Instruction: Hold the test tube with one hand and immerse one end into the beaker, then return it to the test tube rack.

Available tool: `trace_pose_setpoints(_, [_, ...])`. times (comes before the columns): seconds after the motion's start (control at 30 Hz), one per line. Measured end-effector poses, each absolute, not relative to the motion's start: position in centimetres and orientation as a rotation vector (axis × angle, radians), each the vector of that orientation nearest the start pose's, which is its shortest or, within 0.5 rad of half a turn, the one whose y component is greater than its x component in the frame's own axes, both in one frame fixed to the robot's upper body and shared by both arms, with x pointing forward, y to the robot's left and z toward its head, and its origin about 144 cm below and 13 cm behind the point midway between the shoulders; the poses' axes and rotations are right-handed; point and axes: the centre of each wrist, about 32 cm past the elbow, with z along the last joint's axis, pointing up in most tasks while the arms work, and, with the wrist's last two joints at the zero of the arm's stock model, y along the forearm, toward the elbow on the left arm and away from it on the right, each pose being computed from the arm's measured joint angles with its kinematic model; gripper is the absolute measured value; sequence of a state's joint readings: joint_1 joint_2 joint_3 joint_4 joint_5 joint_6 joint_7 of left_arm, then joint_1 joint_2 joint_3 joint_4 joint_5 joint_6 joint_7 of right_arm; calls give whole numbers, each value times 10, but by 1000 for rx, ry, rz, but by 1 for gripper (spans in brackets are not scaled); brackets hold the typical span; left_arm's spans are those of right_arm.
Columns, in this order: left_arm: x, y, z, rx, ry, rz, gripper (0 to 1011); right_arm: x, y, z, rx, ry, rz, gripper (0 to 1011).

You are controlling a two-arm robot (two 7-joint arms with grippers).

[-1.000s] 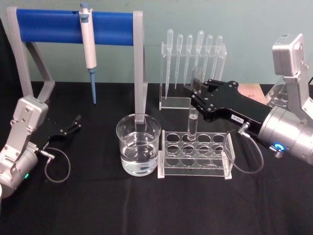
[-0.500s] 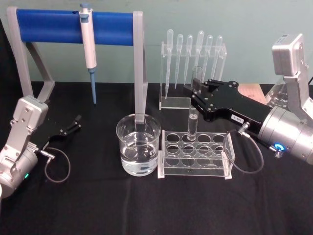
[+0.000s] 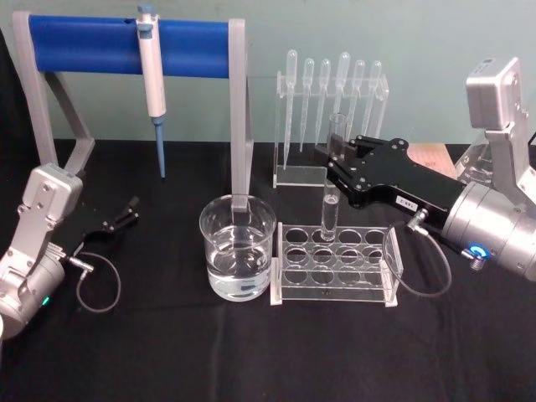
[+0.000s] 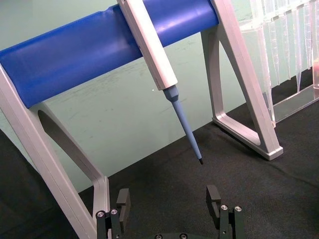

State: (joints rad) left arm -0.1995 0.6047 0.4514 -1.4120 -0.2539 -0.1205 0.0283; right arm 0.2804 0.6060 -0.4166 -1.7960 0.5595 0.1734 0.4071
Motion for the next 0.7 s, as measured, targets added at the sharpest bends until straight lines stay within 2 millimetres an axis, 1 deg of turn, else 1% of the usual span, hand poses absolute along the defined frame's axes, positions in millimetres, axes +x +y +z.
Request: trace_pose_setpoints(0.7, [489, 310, 1140, 304, -285, 1248, 1000, 487, -250, 1270, -54, -110, -706, 225])
